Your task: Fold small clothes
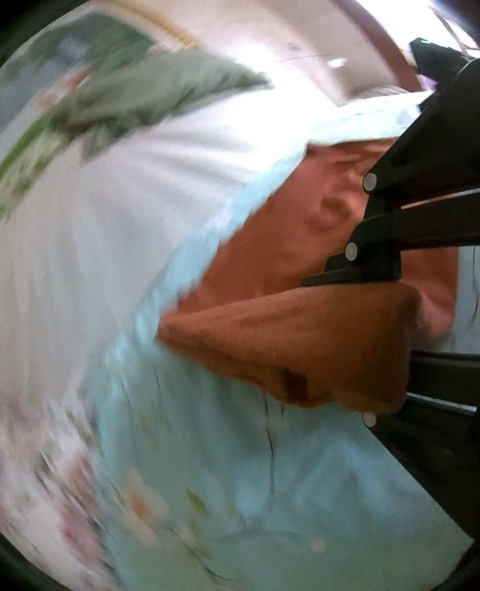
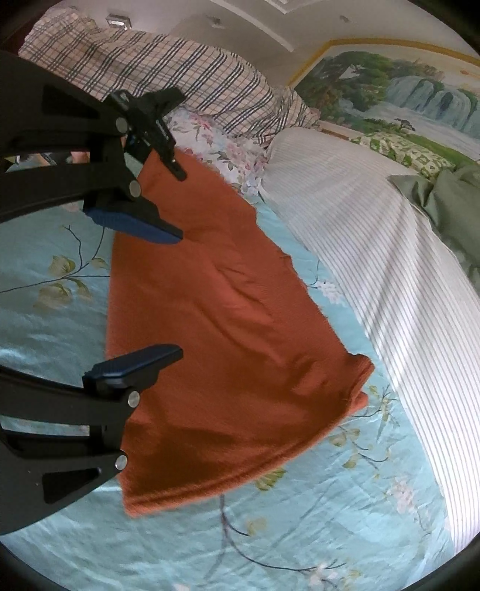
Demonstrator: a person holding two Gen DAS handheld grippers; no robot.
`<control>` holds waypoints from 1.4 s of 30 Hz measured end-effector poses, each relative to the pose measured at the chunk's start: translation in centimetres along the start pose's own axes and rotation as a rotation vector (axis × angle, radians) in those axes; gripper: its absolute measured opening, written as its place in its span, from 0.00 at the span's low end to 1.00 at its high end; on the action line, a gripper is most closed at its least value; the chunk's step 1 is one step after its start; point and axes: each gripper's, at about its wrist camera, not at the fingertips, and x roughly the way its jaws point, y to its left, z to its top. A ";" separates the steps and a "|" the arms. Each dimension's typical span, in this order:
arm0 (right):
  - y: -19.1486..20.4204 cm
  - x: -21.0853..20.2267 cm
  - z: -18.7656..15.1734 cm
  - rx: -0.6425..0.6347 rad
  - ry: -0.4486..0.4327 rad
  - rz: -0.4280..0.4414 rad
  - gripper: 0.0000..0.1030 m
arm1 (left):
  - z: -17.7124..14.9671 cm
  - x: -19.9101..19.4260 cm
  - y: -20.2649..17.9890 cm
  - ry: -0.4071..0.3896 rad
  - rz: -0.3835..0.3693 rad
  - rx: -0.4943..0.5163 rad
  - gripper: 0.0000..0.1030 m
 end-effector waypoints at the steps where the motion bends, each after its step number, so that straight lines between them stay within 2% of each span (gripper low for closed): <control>1: -0.2 -0.2 0.4 0.004 -0.001 0.003 0.56 | -0.3 0.0 -1.7 0.003 -0.014 0.047 0.09; 4: -0.5 -0.6 2.0 0.000 0.007 0.013 0.56 | -2.3 0.7 -7.6 0.016 -0.046 0.222 0.09; 9: -1.0 1.2 4.5 -0.011 0.076 0.021 0.56 | -7.9 4.4 -13.9 0.073 0.012 0.500 0.09; 12: -1.2 3.7 5.6 -0.003 0.145 0.029 0.57 | -11.2 7.1 -15.2 0.106 0.109 0.633 0.09; 14: -1.1 5.5 6.2 -0.005 0.184 0.042 0.61 | -12.6 7.9 -15.7 0.090 0.168 0.708 0.09; 19: 0.0 11.0 8.5 -0.009 0.271 0.082 0.71 | -13.7 7.6 -16.7 0.027 0.227 0.813 0.09; 26: 1.9 18.3 10.3 -0.042 0.409 0.070 0.72 | -15.8 7.2 -17.3 -0.037 0.309 1.003 0.09; 27: 2.2 18.8 10.5 -0.075 0.414 0.055 0.59 | -16.1 7.1 -17.5 -0.039 0.311 1.025 0.09; 28: 2.5 19.0 10.7 -0.104 0.407 0.039 0.24 | -16.1 7.1 -17.5 -0.034 0.306 1.032 0.09; 29: 2.6 19.0 10.9 -0.118 0.410 0.032 0.15 | -15.8 7.0 -17.4 -0.028 0.299 1.028 0.09; 31: 2.3 17.7 11.6 -0.104 0.381 0.083 0.15 | -15.1 6.8 -17.8 -0.023 0.272 1.009 0.09; 33: 2.8 15.2 12.3 -0.147 0.323 0.103 0.15 | -13.9 5.9 -18.6 -0.013 0.199 0.959 0.09; 38: 2.4 9.7 14.6 -0.213 0.213 0.083 0.14 | -12.4 4.9 -22.3 0.032 0.010 0.854 0.09; 42: -1.2 7.5 15.5 -0.190 0.193 0.024 0.14 | -13.0 6.8 -24.2 0.120 -0.101 0.796 0.09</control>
